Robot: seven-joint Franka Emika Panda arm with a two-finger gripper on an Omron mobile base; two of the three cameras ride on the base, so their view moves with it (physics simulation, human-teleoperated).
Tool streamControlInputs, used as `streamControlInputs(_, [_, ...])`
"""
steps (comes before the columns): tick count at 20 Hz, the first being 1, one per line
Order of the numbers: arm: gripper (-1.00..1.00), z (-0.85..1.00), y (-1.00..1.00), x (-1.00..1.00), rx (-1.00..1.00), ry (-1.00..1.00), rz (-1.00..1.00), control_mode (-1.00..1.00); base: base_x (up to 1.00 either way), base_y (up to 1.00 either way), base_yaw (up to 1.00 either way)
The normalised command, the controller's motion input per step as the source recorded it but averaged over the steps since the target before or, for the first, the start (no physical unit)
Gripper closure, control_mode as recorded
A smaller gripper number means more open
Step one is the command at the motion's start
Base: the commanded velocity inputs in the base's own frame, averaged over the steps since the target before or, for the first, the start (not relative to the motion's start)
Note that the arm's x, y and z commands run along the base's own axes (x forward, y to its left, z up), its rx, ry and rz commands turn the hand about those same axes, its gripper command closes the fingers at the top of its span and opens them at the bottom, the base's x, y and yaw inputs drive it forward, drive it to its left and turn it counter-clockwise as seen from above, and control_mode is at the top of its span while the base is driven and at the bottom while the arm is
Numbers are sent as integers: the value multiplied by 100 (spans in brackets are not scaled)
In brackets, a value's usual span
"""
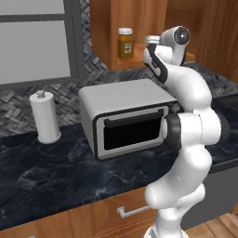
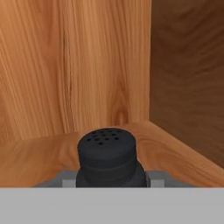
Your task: Collect the turmeric, ketchup, and shaker from the cabinet and place them next to the stove.
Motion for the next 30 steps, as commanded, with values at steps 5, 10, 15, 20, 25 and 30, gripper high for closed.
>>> streamControlInputs(5, [100,-3,3,-53,0,-6,0,-100,0,0,0])
streamControlInputs(10, [100,-10,3,-76,0,-8,0,-100,0,0,0])
streamControlInputs(15, [100,-11,24,-93,-5,-4,0,-100,0,0,0])
streamControlInputs(20, [100,3,28,-84,-4,0,-2,-100,0,0,0])
streamControlInputs(25, [100,-9,19,-96,-7,1,-9,-100,0,0,0])
streamControlInputs(30, [100,-24,0,-98,0,0,-8,-100,0,0,0])
